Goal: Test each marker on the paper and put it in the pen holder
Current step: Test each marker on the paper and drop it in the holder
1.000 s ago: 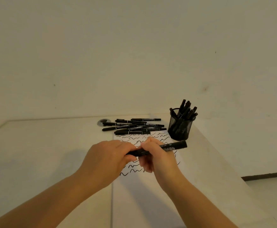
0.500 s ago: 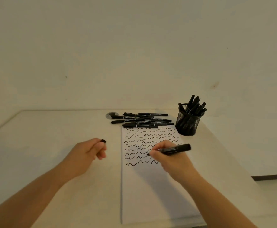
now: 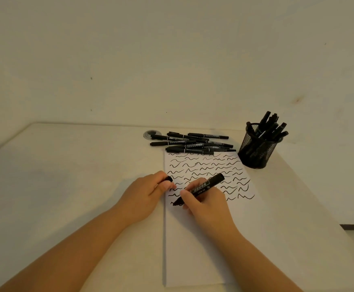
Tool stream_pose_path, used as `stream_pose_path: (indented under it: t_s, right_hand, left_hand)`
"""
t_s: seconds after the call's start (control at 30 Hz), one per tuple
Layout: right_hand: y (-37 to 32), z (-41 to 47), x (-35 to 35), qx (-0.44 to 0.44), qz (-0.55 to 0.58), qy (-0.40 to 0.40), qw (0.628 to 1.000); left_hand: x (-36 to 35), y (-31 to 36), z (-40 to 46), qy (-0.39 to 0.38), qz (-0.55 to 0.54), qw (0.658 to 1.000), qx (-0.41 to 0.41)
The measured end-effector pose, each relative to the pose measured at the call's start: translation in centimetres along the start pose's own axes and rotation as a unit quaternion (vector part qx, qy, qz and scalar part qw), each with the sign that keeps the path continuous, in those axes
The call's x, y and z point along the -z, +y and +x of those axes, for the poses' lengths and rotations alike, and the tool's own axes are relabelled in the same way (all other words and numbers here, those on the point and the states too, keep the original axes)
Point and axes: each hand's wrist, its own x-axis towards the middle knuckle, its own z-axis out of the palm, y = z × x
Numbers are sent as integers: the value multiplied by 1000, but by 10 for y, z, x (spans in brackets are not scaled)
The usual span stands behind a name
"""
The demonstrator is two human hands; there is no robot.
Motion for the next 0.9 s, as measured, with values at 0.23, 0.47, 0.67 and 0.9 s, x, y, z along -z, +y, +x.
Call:
stream_pose_path:
  t_s: [0.23, 0.47, 0.67, 0.9]
  right_hand:
    - [3, -5, 1, 26, -23, -36, 999]
    - [5, -6, -1, 58, -75, -14, 995]
    - [10, -7, 3, 54, -63, 5, 997]
    - [9, -4, 14, 17, 75, 98, 992]
  left_hand:
    - [-2, -2, -2, 1, 20, 1000, -12]
    - [-3, -6, -1, -2, 23, 1000, 1]
    - [-2, -4, -2, -1, 29, 1000, 0]
    - [-3, -4, -5, 13, 16, 1000, -13]
